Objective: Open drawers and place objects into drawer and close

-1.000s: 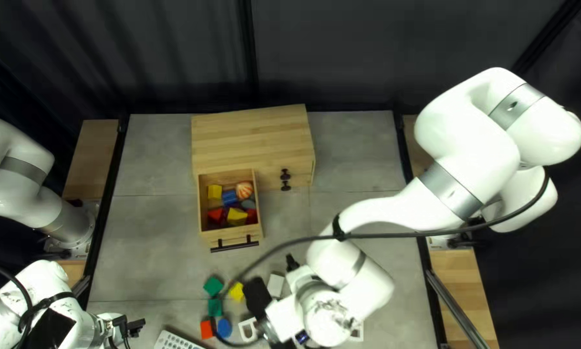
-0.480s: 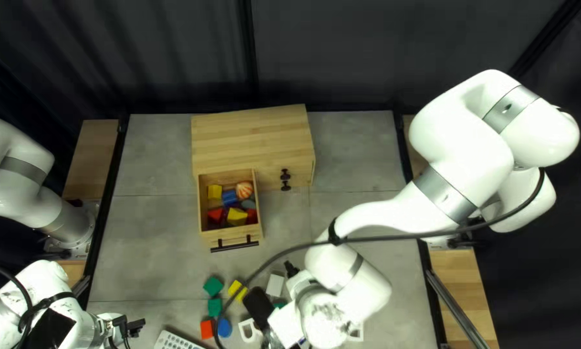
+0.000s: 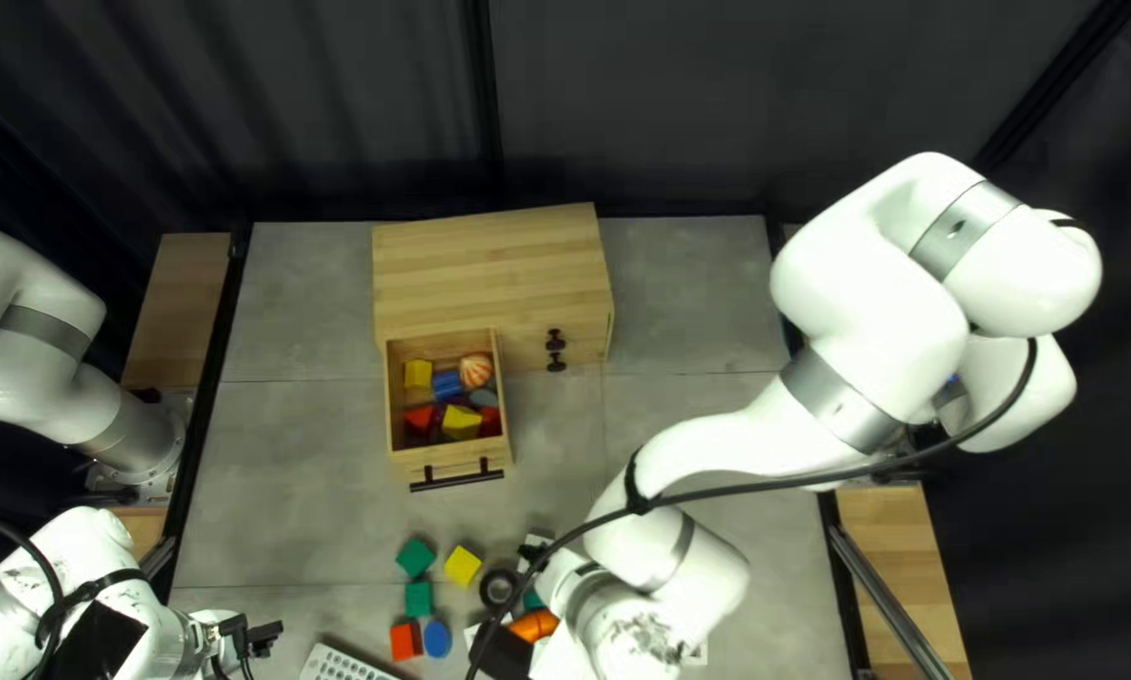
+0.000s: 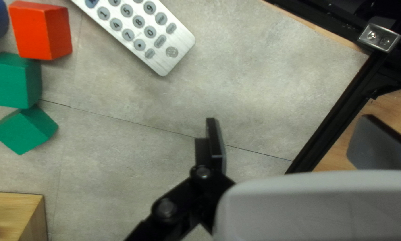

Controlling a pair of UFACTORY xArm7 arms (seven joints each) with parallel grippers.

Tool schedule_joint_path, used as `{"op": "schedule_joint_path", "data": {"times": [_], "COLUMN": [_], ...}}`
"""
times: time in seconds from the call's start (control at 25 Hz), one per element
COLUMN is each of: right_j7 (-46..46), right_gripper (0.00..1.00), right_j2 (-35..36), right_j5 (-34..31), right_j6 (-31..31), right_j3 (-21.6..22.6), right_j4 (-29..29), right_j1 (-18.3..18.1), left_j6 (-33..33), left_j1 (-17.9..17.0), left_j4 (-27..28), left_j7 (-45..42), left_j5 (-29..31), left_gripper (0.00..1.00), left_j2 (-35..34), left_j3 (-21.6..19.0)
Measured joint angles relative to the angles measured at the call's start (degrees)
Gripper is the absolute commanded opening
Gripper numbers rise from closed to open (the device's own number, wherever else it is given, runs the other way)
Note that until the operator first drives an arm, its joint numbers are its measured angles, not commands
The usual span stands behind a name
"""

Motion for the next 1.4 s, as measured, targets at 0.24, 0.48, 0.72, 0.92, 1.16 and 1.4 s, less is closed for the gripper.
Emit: {"op": "schedule_joint_path", "data": {"times": [0.24, 0.48, 0.72, 0.92, 1.16, 1.4], "right_j7": [-8.51, -13.80, -15.23, -15.67, -15.71, -15.94], "right_gripper": [1.00, 1.00, 1.00, 1.00, 1.00, 1.00], "right_j2": [4.12, 6.49, 7.59, 8.92, 10.18, 11.24], "right_j5": [1.21, 2.68, 3.90, 4.19, 3.90, 3.75], "right_j6": [-0.84, -0.21, 0.05, 0.43, -0.30, -1.13], "right_j3": [-0.27, -0.30, -0.21, -0.19, -0.25, -0.37], "right_j4": [2.65, 4.85, 5.65, 6.69, 6.75, 6.95], "right_j1": [-2.84, -4.80, -5.63, -5.59, -5.40, -5.50], "left_j6": [0.00, 0.00, 0.00, 0.00, 0.00, 0.00], "left_j1": [0.00, 0.00, 0.00, 0.00, 0.00, 0.00], "left_j4": [0.00, 0.00, 0.00, 0.00, 0.00, 0.00], "left_j7": [0.00, 0.00, 0.00, 0.00, 0.00, 0.00], "left_j5": [0.00, 0.00, 0.00, 0.00, 0.00, 0.00], "left_gripper": [1.00, 1.00, 1.00, 1.00, 1.00, 1.00], "left_j2": [0.00, 0.00, 0.00, 0.00, 0.00, 0.00], "left_j3": [0.00, 0.00, 0.00, 0.00, 0.00, 0.00]}}
